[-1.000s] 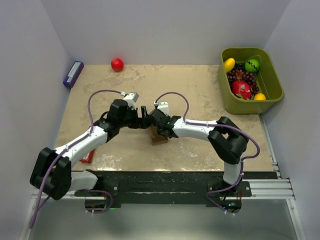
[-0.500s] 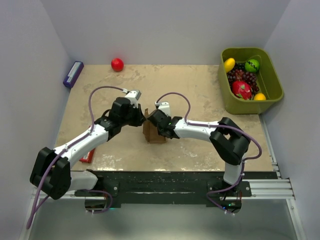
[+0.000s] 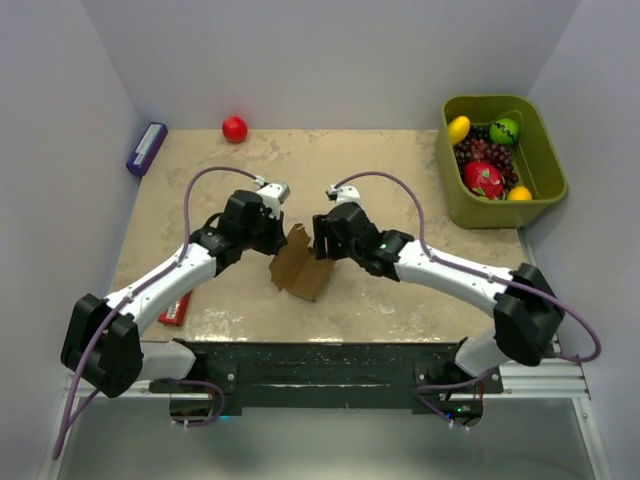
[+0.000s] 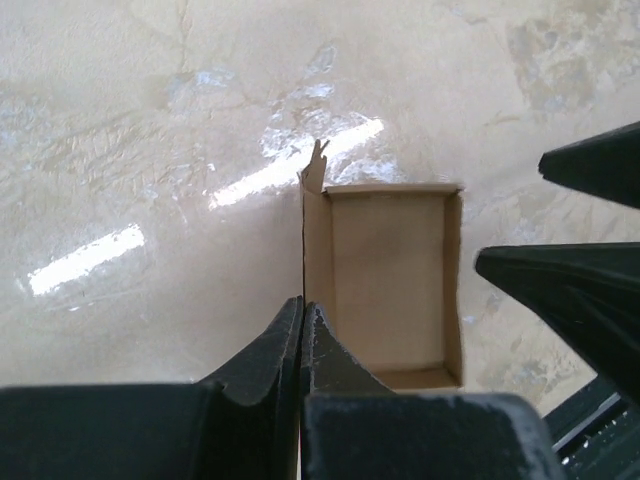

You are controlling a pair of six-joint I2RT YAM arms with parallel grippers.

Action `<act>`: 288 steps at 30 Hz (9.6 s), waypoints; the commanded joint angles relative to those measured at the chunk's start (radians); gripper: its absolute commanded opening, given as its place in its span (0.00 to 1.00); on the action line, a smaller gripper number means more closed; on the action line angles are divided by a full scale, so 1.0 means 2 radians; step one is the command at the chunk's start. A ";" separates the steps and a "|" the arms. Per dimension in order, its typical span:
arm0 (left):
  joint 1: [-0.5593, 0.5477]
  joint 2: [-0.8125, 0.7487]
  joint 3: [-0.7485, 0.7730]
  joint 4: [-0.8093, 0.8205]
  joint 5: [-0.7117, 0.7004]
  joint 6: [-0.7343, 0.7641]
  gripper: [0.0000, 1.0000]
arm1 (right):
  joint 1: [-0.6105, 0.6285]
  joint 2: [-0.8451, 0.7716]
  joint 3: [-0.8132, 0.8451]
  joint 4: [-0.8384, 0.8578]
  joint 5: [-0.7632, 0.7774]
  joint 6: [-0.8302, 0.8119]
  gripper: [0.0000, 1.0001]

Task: Fold the paper box

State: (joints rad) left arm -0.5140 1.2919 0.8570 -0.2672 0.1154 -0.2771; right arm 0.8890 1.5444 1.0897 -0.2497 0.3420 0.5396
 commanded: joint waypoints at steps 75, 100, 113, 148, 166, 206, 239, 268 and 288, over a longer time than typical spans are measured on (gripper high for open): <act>0.117 -0.200 -0.053 0.056 0.205 0.116 1.00 | -0.163 -0.198 -0.119 0.139 -0.399 -0.189 0.00; 0.120 -0.156 -0.041 0.071 0.218 0.111 0.78 | -0.180 -0.208 -0.085 0.106 -0.492 -0.197 0.00; 0.120 -0.145 -0.049 0.089 0.270 0.103 0.46 | -0.180 -0.200 -0.083 0.100 -0.493 -0.205 0.00; 0.007 -0.057 -0.078 0.233 -0.048 0.001 0.00 | -0.066 -0.071 -0.111 0.252 0.007 -0.123 0.00; -0.036 0.109 -0.117 0.487 -0.210 -0.016 0.00 | -0.021 0.039 -0.166 0.473 0.159 -0.106 0.00; -0.143 0.144 -0.267 0.569 -0.315 -0.111 0.00 | 0.055 0.055 -0.184 0.352 0.259 0.034 0.00; -0.214 0.098 -0.317 0.502 -0.394 -0.151 0.00 | 0.111 -0.031 -0.195 0.181 0.282 0.144 0.37; -0.265 -0.071 -0.334 0.423 -0.388 -0.105 0.48 | 0.112 -0.213 -0.150 0.035 0.165 0.133 0.81; -0.124 -0.204 -0.202 0.205 -0.154 -0.122 0.87 | 0.003 -0.185 -0.206 0.107 0.001 0.184 0.83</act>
State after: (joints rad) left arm -0.8993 0.7971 0.3206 0.1509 -0.3950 -0.5362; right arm 0.8993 1.1679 0.6899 -0.0948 0.3992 0.8703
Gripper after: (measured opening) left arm 0.878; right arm 0.839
